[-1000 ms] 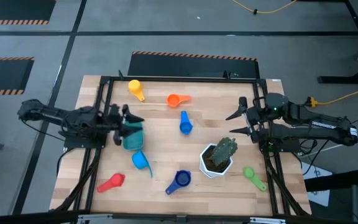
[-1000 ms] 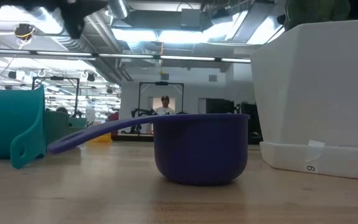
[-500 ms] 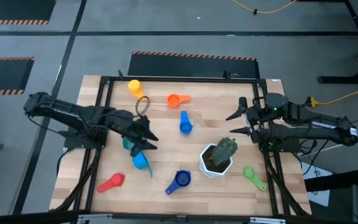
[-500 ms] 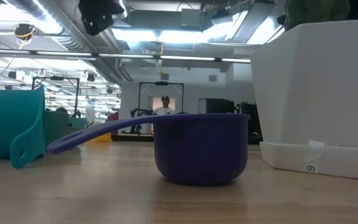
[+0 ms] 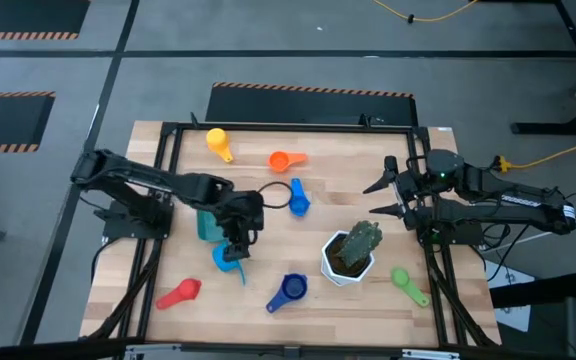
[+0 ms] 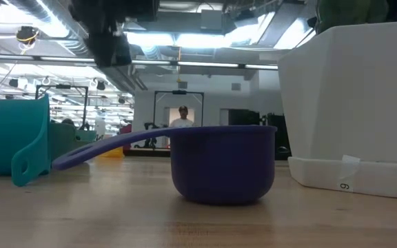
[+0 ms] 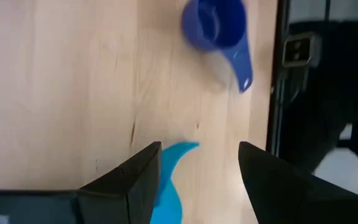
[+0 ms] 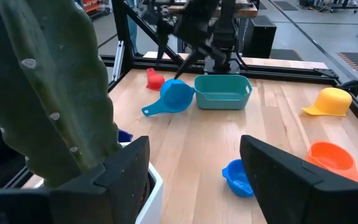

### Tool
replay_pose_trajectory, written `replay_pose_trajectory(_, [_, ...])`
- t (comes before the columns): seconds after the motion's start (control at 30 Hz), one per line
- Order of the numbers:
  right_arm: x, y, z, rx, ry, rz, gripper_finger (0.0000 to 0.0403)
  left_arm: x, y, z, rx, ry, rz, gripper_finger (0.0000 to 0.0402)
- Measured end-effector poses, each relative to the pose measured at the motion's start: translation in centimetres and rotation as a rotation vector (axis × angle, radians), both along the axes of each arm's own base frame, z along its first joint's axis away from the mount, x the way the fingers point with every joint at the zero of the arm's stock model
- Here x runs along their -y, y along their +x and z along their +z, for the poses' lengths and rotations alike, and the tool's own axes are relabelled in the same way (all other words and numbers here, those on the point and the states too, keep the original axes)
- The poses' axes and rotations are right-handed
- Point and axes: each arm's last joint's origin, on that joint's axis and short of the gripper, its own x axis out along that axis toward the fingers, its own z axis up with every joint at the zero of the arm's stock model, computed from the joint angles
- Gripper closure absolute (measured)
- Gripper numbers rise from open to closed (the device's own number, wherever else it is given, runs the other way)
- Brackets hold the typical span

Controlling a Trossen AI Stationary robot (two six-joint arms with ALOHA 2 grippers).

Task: Nest measuring cups in basket
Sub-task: Adjust the light blue measuring cup

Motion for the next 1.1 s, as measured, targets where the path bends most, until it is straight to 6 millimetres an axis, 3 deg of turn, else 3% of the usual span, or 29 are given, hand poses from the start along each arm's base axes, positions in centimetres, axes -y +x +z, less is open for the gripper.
replay_pose_trajectory(0.23, [0.0, 0.0, 0.0, -0.004, 0.0, 0.0, 0.0147, -0.9, 0.2, -2.3, -0.122, 0.011, -0.101, 0.0195])
replay_pose_trajectory(0.63, [0.0, 0.0, -0.2, -0.021, 0.005, 0.001, 0.0147, -1.3, -0.6, -2.8, -0.139, 0.079, -0.259, 0.0195])
replay_pose_trajectory(1.1, [0.0, -0.1, -0.3, -0.029, 0.007, 0.001, 0.0147, -0.9, 0.3, -5.6, -0.241, -0.008, -0.347, 0.0195])
